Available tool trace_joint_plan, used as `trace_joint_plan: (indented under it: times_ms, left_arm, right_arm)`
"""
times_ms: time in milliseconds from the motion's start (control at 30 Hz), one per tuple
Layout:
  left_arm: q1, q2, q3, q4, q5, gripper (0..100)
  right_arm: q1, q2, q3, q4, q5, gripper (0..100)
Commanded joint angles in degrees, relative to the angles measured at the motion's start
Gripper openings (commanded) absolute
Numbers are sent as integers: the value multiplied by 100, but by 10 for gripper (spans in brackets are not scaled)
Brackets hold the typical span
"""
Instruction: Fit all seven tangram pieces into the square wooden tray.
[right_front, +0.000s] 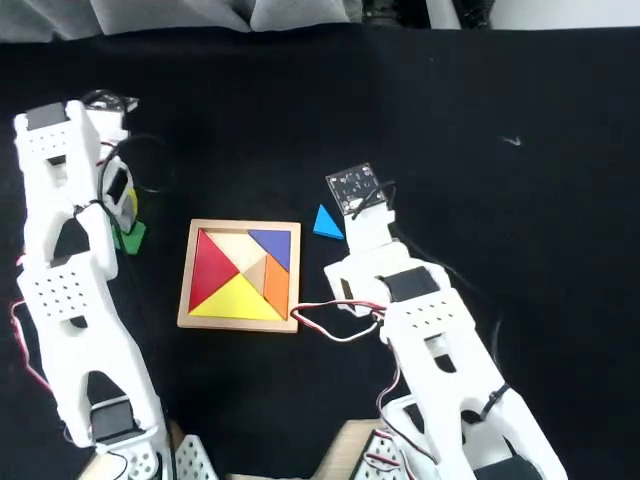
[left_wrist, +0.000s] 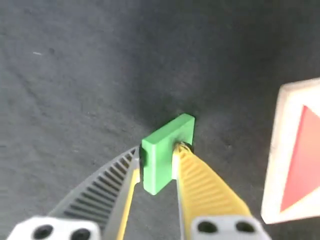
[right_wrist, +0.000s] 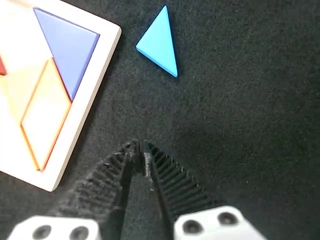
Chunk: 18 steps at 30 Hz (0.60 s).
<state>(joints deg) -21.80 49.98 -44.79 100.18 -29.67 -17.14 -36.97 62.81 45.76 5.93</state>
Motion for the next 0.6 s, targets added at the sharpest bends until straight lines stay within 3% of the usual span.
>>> trace_joint_plan:
  times_ms: [0,300,567]
  left_arm:
    - [145,-360,163,9,114,109]
    - [585,-413,391,70,448,62]
    - [936,-1793,1218,70,747,62]
  right_arm:
    - [97,-215,-31,-70,44,12]
    - [97,-215,-40,-70,44,12]
    - [97,-215,-40,-79,44,12]
